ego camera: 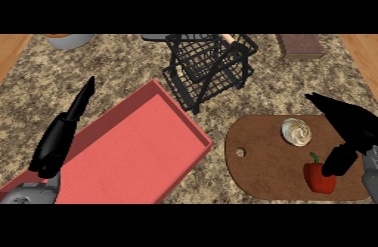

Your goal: Pick the cupcake from the cutting board and place it in the tiered basket

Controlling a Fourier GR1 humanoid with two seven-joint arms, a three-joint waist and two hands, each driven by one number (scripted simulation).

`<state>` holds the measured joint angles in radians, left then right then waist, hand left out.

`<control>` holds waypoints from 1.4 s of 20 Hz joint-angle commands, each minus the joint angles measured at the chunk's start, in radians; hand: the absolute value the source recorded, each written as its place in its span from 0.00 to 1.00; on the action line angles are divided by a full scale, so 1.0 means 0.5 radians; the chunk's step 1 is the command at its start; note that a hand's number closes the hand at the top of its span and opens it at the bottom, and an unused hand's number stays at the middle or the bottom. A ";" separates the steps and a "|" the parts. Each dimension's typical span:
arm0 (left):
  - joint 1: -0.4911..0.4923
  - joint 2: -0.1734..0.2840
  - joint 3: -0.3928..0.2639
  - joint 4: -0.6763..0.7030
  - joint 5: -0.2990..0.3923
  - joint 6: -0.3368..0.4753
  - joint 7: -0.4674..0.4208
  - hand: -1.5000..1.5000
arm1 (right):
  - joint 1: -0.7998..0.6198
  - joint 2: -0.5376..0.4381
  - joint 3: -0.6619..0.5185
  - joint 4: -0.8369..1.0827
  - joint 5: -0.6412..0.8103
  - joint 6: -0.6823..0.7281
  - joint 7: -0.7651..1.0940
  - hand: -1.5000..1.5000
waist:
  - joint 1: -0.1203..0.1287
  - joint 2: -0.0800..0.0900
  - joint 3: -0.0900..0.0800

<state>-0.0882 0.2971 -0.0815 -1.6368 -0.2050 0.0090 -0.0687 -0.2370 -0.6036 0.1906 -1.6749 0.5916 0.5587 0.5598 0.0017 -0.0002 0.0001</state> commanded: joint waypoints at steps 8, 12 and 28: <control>0.045 -0.082 0.075 -0.074 -0.075 -0.095 0.013 0.50 | -0.063 0.315 -0.028 0.413 0.361 -0.183 -0.238 0.00 | 0.006 0.001 0.000; 0.036 -0.116 0.085 -0.226 -0.107 -0.123 0.131 0.50 | -0.045 0.382 -0.098 0.278 0.382 -0.090 -0.155 0.00 | 0.002 -0.001 0.000; 0.075 -0.205 0.098 -0.182 -0.175 -0.176 0.066 0.50 | -0.052 0.493 -0.090 0.639 0.611 -0.486 -0.808 1.00 | 0.004 0.000 0.000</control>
<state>-0.0494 0.1930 -0.0443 -1.7010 -0.3014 -0.0533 -0.0581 -0.2586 -0.3791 0.1340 -1.3946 0.8504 0.3774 0.2166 0.0029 -0.0022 -0.0029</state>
